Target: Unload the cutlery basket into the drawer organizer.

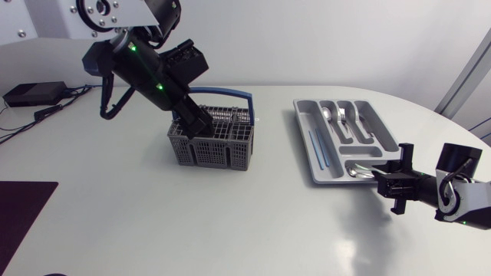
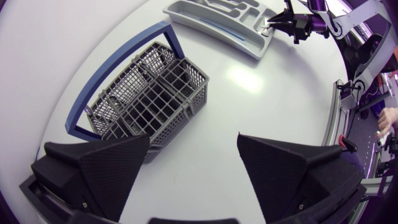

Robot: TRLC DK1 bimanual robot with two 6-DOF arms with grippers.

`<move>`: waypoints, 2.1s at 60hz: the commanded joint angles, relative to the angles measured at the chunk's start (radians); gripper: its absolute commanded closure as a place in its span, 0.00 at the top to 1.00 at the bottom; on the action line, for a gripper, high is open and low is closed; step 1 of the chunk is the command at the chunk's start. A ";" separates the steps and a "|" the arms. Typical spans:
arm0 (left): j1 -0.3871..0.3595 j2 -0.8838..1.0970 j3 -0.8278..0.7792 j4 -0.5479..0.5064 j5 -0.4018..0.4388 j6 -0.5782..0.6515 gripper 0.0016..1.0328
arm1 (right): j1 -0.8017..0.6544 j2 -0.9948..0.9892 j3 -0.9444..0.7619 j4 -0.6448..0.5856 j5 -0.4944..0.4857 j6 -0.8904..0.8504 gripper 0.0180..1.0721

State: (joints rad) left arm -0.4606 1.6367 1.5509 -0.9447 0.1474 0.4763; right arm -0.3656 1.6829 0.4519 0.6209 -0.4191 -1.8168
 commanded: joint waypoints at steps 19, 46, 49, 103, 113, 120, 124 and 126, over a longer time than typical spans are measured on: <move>-0.015 -0.020 0.020 -0.012 -0.003 0.012 0.95 | -0.019 -0.126 -0.087 -0.021 -0.032 -0.035 0.83; -0.030 -0.021 0.025 -0.022 -0.003 0.005 0.95 | -0.003 -0.086 -0.055 0.000 -0.029 0.036 0.83; -0.030 -0.021 0.025 -0.022 -0.005 0.007 0.95 | -0.003 -0.098 -0.055 -0.001 -0.029 0.062 0.83; -0.026 -0.014 0.001 -0.017 -0.003 0.018 0.95 | -0.168 -0.161 0.370 -0.998 -0.181 0.294 0.74; -0.023 -0.014 -0.006 -0.014 -0.003 0.025 0.95 | -0.188 -0.149 0.330 -1.063 -0.184 0.234 0.70; -0.016 -0.014 -0.012 -0.009 -0.003 0.028 0.95 | -0.205 -0.138 0.304 -1.073 -0.184 0.217 0.62; -0.012 -0.012 -0.014 -0.005 -0.002 0.030 0.95 | -0.214 -0.130 0.292 -1.078 -0.182 0.208 0.59; -0.010 -0.012 -0.014 -0.005 -0.002 0.031 0.95 | -0.219 -0.124 0.289 -1.081 -0.181 0.203 0.59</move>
State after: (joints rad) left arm -0.4812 1.6360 1.5581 -0.9512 0.1478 0.4812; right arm -0.5678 1.5284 0.7734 -0.4423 -0.5987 -1.5757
